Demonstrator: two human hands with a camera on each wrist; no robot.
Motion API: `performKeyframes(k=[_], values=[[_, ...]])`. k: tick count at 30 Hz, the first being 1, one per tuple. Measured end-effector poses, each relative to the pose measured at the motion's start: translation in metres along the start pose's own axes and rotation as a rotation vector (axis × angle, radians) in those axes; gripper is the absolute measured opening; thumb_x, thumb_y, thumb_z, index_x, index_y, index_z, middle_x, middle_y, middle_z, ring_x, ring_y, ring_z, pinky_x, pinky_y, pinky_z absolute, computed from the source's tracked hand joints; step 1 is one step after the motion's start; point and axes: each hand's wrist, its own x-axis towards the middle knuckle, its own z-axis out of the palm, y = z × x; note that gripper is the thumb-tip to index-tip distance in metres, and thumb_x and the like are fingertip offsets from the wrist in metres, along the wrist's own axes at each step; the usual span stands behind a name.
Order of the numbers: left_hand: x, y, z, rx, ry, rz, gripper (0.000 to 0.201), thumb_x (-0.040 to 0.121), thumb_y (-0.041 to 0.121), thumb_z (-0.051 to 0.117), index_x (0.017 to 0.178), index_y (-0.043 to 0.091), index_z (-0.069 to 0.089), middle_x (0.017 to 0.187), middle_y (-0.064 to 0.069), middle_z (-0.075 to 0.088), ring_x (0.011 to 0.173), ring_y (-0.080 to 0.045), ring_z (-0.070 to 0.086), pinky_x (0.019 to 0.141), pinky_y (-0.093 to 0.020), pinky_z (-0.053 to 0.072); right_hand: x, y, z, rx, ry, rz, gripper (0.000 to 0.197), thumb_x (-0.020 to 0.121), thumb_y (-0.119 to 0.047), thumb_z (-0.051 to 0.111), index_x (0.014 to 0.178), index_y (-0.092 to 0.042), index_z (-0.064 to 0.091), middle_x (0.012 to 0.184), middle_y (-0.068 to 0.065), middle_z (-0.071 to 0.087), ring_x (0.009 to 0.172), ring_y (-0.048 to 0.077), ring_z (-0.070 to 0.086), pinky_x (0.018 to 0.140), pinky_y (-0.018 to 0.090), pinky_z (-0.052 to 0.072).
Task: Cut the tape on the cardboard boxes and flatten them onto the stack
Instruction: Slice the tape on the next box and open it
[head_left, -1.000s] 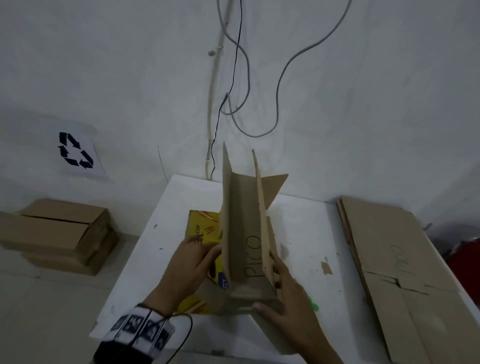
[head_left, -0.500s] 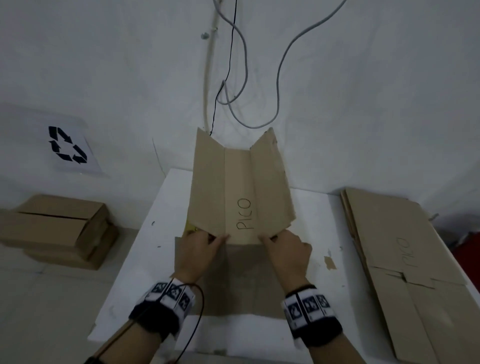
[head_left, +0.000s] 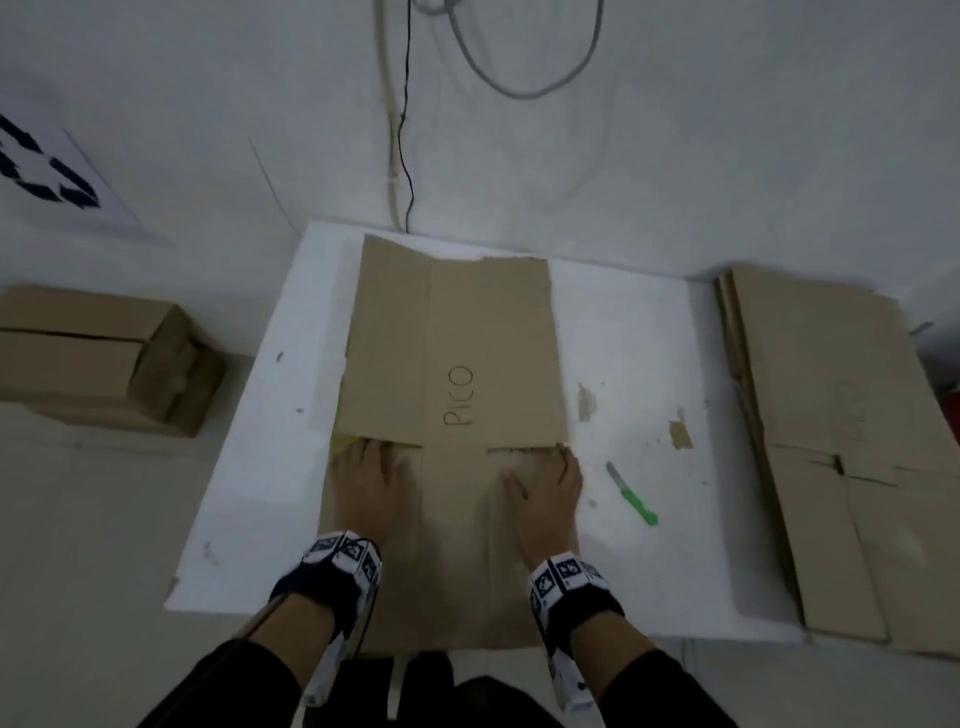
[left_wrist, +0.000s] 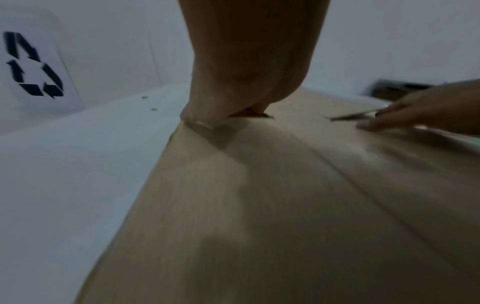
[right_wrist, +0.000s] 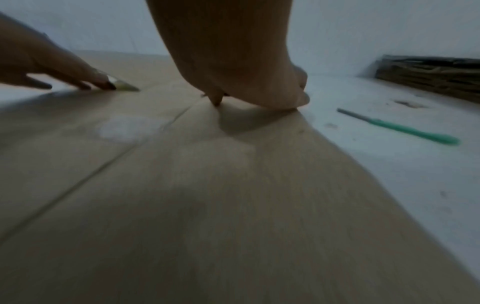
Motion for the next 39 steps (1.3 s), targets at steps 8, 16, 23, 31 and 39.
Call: performKeyframes(k=[8, 16, 23, 31, 39], values=[[-0.121, -0.008, 0.021, 0.193, -0.114, 0.327, 0.058, 0.097, 0.036, 0.032, 0.148, 0.009, 0.034, 0.157, -0.01, 0.026, 0.146, -0.027, 0.02, 0.116, -0.056, 0.015, -0.089, 0.045, 0.027, -0.196, -0.087, -0.529, 0.06, 0.101, -0.048, 0.035, 0.152, -0.015, 0.035, 0.161, 0.003, 0.026, 0.149, 0.022, 0.021, 0.122, 0.049, 0.011], [-0.113, -0.005, 0.018, 0.297, -0.173, 0.316, 0.061, 0.095, 0.041, 0.03, 0.151, 0.015, 0.028, 0.159, -0.007, 0.021, 0.147, -0.026, 0.017, 0.115, -0.057, 0.014, -0.089, 0.043, 0.028, -0.37, -0.143, -0.545, 0.07, 0.095, -0.057, 0.037, 0.156, -0.028, 0.02, 0.165, 0.002, 0.012, 0.152, 0.023, 0.008, 0.12, 0.054, 0.005], [-0.075, 0.003, 0.014, 0.288, -0.098, 0.312, 0.057, 0.1, 0.047, 0.021, 0.105, 0.008, 0.063, 0.105, -0.015, 0.061, 0.093, -0.033, 0.051, 0.092, -0.049, 0.035, -0.062, 0.021, 0.022, -0.235, 0.008, -0.461, 0.034, 0.085, -0.044, 0.049, 0.116, -0.03, 0.056, 0.118, -0.001, 0.057, 0.105, 0.023, 0.055, 0.094, 0.053, 0.041], [0.047, 0.028, 0.015, 0.24, -0.242, 0.35, 0.06, 0.101, 0.045, 0.015, 0.144, 0.012, 0.041, 0.148, -0.016, 0.04, 0.138, -0.031, 0.028, 0.114, -0.044, 0.01, 0.067, -0.041, 0.033, -0.296, -0.012, -0.467, 0.049, 0.095, -0.043, 0.036, 0.139, -0.022, 0.045, 0.147, 0.005, 0.043, 0.137, 0.024, 0.041, 0.107, 0.056, 0.033], [0.138, 0.022, 0.026, 0.265, -0.228, 0.362, 0.061, 0.099, 0.047, 0.023, 0.154, 0.02, 0.018, 0.161, -0.006, 0.01, 0.149, -0.022, 0.005, 0.117, -0.052, 0.009, 0.142, -0.069, 0.048, -0.296, -0.122, -0.457, 0.063, 0.101, -0.053, 0.023, 0.157, -0.029, 0.01, 0.165, -0.005, 0.004, 0.152, 0.011, -0.005, 0.122, 0.049, 0.002]])
